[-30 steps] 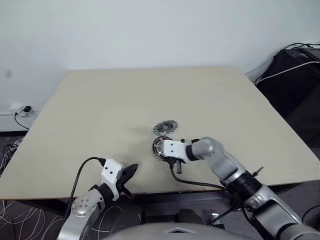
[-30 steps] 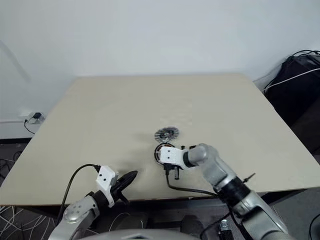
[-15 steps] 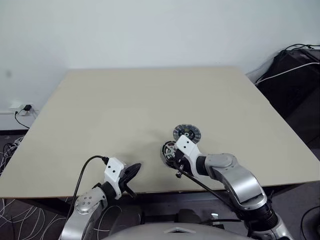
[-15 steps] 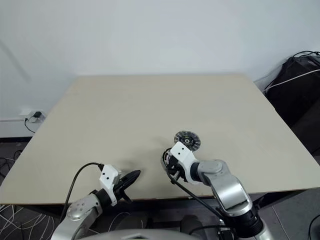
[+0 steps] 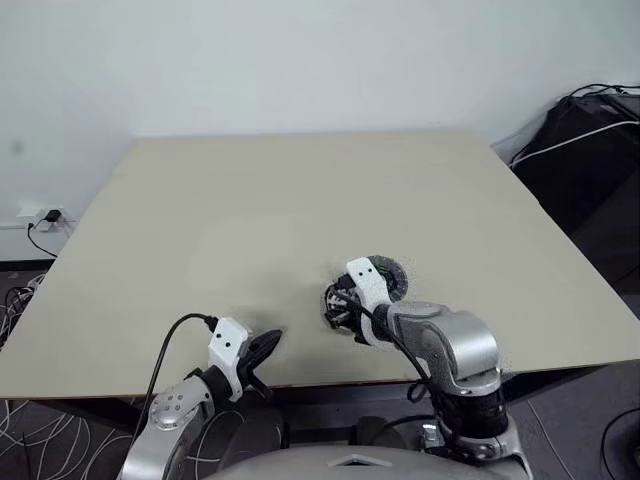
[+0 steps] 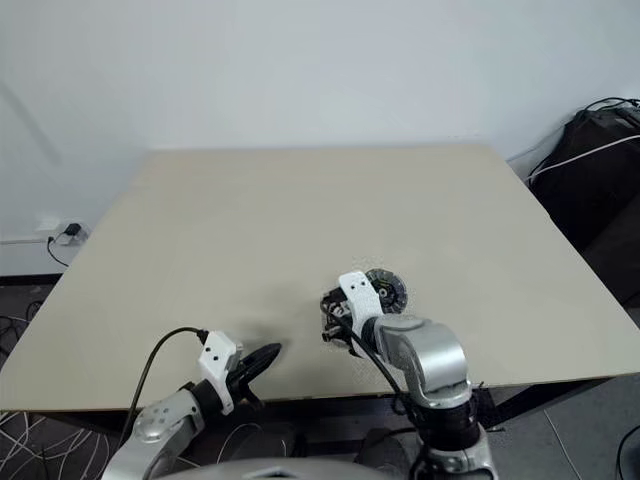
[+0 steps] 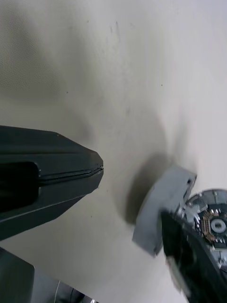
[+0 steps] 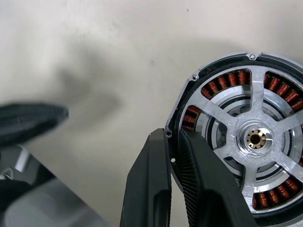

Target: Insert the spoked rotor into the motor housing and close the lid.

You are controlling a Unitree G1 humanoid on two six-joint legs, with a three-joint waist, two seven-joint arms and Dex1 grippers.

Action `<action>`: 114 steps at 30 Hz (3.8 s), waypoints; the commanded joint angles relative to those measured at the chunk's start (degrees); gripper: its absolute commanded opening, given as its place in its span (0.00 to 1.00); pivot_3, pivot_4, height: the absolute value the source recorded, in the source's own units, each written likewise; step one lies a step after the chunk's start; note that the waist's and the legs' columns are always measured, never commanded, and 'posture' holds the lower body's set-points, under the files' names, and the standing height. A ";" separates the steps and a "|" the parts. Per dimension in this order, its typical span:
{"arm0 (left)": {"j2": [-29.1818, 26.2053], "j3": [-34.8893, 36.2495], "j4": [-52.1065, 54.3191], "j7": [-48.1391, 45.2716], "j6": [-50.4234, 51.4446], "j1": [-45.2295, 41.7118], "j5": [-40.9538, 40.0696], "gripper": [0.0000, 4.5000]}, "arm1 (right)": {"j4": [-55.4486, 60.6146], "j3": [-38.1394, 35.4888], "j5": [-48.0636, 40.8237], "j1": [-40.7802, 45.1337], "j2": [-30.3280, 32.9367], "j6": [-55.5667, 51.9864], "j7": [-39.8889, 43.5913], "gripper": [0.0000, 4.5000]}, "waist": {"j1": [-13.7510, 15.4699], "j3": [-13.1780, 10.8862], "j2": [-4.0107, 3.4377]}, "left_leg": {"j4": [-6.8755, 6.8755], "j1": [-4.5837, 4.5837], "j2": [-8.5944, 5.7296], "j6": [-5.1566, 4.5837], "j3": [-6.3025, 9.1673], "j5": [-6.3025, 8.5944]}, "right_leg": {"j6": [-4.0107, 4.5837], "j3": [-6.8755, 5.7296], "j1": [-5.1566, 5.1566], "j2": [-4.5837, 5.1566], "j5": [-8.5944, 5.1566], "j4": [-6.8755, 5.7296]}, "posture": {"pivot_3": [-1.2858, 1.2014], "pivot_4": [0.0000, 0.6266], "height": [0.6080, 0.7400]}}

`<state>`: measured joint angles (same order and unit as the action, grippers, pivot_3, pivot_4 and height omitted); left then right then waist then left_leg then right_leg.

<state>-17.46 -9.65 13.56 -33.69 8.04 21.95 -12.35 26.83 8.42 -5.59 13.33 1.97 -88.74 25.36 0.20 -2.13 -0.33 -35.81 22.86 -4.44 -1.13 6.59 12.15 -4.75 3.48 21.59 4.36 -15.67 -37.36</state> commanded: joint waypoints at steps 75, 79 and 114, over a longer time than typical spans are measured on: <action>0.18 0.13 2.68 0.28 0.98 -1.82 -0.77 0.00 | -17.89 26.95 23.65 8.09 39.43 74.60 33.23 0.50 | 0.73 -0.32 0.35 | -0.13 -0.15 -0.01 0.07 0.08 -0.04 | 0.05 -0.12 -0.15 0.00 -0.14 -0.23 | 0.52 0.00 1.00; 0.26 0.10 2.75 0.38 0.88 -1.66 -0.71 0.00 | -18.73 26.99 24.33 7.96 39.48 75.42 34.02 0.50 | 0.74 -0.32 0.35 | -0.13 -0.15 -0.01 0.07 0.07 -0.04 | 0.05 -0.12 -0.16 0.00 -0.14 -0.23 | 0.52 0.00 1.00; 0.64 -0.41 1.83 0.29 0.02 -1.23 -0.38 0.00 | -10.88 23.02 17.83 4.47 33.45 60.85 36.25 0.02 | 0.86 -0.27 0.45 | -0.17 -0.19 0.00 0.07 0.07 -0.04 | 0.08 -0.12 -0.17 0.05 -0.16 -0.33 | 0.52 0.00 1.00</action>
<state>-17.12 -9.82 14.62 -33.41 9.41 21.11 -12.38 15.26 32.60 11.83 15.68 35.97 -28.76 63.12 1.06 -2.41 0.12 -35.97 22.67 -4.44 -1.05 6.65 12.11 -4.68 3.36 21.42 4.41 -15.82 -37.69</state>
